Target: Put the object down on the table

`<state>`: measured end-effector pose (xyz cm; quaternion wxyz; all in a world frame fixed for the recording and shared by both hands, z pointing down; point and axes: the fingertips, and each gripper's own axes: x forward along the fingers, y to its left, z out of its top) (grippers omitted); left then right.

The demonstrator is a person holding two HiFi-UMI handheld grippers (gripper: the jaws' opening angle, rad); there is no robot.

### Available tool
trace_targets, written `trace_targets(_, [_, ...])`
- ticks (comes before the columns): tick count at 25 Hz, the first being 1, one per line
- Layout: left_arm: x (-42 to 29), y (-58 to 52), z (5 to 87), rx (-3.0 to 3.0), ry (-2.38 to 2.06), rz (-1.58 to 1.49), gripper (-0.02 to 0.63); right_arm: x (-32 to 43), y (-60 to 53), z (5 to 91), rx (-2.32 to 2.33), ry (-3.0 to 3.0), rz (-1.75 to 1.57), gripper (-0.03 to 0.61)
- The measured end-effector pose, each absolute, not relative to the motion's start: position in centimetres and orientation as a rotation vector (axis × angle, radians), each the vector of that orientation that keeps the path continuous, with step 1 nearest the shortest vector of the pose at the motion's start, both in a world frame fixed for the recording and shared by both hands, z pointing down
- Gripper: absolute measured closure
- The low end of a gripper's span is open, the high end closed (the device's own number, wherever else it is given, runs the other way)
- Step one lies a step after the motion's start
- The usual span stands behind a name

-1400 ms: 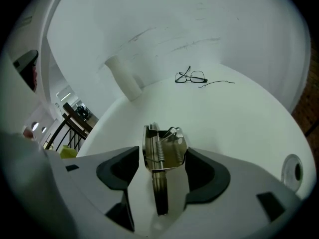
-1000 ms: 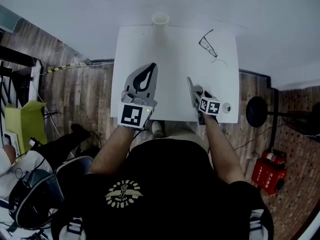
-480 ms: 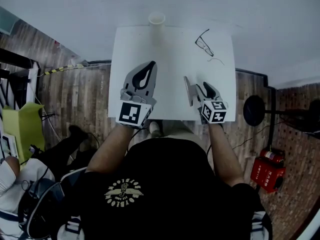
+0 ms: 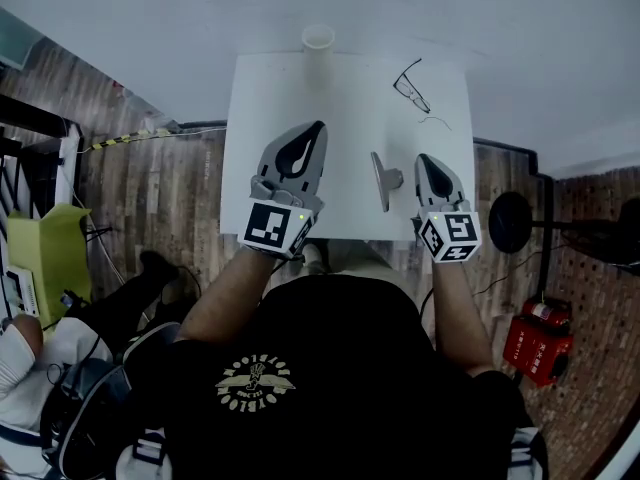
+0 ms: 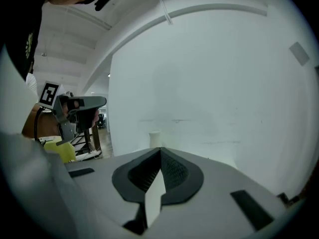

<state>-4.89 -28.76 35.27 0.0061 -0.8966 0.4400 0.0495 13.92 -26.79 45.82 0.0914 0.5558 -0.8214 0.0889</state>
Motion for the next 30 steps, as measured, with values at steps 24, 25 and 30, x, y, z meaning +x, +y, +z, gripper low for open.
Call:
trace_targets(24, [-4.2,-27.1,30.5,-2.756,1.336,0.146,0.607,12.9,-24.6,29.4,1.667,-2.555,-0.117,0.58])
trace_targets(25, [-4.3,-27.0,30.5,-2.756,1.337,0.147,0.607,12.9,-24.5,29.2,1.668,-2.555,-0.119,0.58])
trace_targets(30, [-4.5,-26.9,30.3,-2.751,1.337,0.173,0.607,13.1,-24.3,29.5,1.672,-2.544,-0.091,0.58])
